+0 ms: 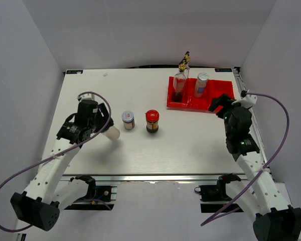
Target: Organize the condiment bottles
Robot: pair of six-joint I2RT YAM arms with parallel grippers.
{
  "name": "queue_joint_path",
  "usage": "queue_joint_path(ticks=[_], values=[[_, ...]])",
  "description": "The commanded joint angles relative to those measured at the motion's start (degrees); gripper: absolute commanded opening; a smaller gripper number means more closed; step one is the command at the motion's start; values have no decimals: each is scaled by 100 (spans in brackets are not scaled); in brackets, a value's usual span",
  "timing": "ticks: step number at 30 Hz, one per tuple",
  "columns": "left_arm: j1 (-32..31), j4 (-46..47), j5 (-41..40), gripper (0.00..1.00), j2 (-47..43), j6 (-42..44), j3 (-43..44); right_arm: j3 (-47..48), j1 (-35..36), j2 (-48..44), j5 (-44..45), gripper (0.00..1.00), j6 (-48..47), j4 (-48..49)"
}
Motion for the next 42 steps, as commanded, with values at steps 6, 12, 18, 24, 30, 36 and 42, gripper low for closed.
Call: queue_joint_path(ticks=[6, 12, 18, 24, 30, 36, 42], values=[[-533, 2516, 889, 0, -172, -107, 1031, -195, -34, -367, 301, 89, -51, -96], [-1903, 2344, -7, 0, 1144, 436, 2146, -81, -43, -491, -2286, 89, -1479, 413], [-2327, 1807, 280, 0, 1990, 578, 3141, 524, 27, 273, -8274, 89, -3284, 38], [-2758, 1613, 782, 0, 2421, 605, 3431, 1166, 1168, 686, -7524, 89, -4419, -717], [-3057, 1657, 1275, 0, 2484, 552, 3406, 1413, 2066, 1204, -6619, 89, -4456, -693], [-3118, 1674, 1232, 0, 2255, 429, 3151, 1572, 2251, 1715, -5337, 89, -3981, -640], [-3118, 1691, 862, 0, 1983, 394, 2957, 1229, 2242, 1592, -5149, 90, -3981, -422]])
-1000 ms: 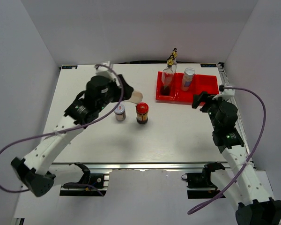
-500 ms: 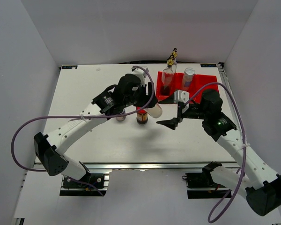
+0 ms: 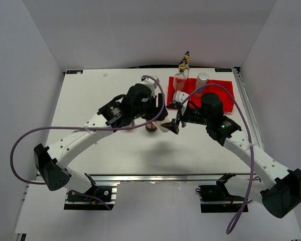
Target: Organize the condiment bottles
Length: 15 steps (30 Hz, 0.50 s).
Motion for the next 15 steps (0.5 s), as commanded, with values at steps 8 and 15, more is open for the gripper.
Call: queue_joint_path(ticks=[8, 15], values=[[-139, 770, 898, 0, -557, -199, -11, 19, 24, 337, 31, 89, 109, 452], [-139, 902, 988, 0, -584, -208, -38, -25, 32, 505, -321, 86, 460, 1006]])
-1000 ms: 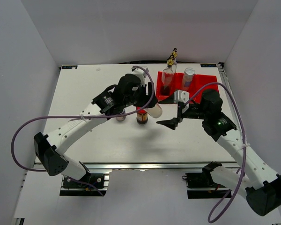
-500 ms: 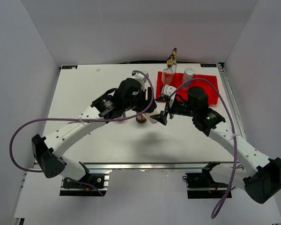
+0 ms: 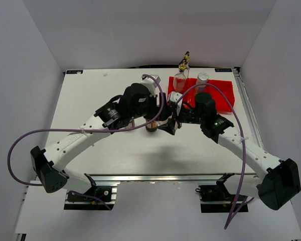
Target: Organize the condiment bottles
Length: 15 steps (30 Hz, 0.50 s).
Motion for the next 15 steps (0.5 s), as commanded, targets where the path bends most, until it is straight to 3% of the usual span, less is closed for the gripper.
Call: queue_joint_path(ticks=[1, 2, 4, 5, 6, 8, 9, 13, 15], values=[[-30, 511, 431, 0, -330, -122, 71, 91, 15, 6, -104, 85, 292, 801], [-30, 537, 457, 2, -304, -122, 71, 47, 15, 15, -78, 75, 449, 976], [-30, 625, 528, 17, -286, -122, 71, 11, 15, 15, 36, 60, 556, 1074], [-30, 634, 537, 31, -277, -114, 63, -41, 15, 6, 106, 49, 652, 1126], [-21, 660, 537, 43, -295, -105, 63, -85, 15, -2, 290, 44, 696, 1284], [-30, 661, 379, 94, -330, -79, 62, -243, 6, -108, 449, 38, 837, 1443], [-30, 617, 274, 98, -356, -52, 80, -287, 6, -134, 606, 37, 846, 1530], [-30, 503, -762, 98, -567, 106, 107, -472, -64, -327, 1082, 34, 943, 1584], [-30, 520, -1657, 98, -742, 98, 28, -568, -257, -363, 1205, 34, 1144, 1610]])
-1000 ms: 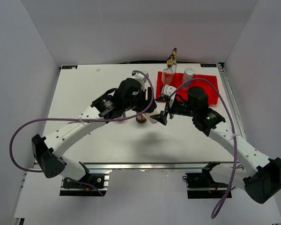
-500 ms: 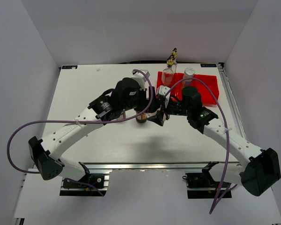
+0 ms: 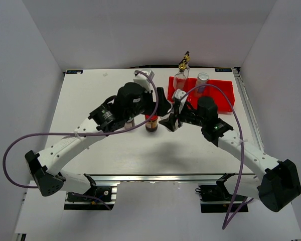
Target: Organize the condiment bottles
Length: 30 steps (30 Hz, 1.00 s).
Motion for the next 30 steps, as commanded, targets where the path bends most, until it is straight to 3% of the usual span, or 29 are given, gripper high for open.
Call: queue_joint_path(ticks=[1, 6, 8, 13, 18, 20, 26, 30], values=[[-47, 210, -1325, 98, -535, 10, -16, -88, -257, -301, 515, 34, 402, 707], [92, 262, -2748, 98, -869, -25, -297, -518, -1197, -556, 804, 34, 946, 1207], [198, 324, -2944, 98, -1054, -69, -543, -799, -1469, -653, 1032, 34, 1394, 1715], [690, 693, -2875, 98, -1432, -245, -1228, -897, -2103, -391, 1920, 34, 1756, 2272], [1612, 807, -2366, 98, -1538, -429, -1888, -712, -2569, 172, 2562, 34, 1844, 2999], [1797, 886, -2234, 98, -1546, -421, -2177, -756, -2587, 506, 2571, 38, 1686, 3456], [1939, 1080, -2250, 98, -1511, -272, -2451, -475, -2587, 1472, 2712, 34, 1449, 4653], [1956, 1176, -2259, 98, -1564, -158, -2618, 225, -2587, 2288, 2695, 33, 1080, 4637]])
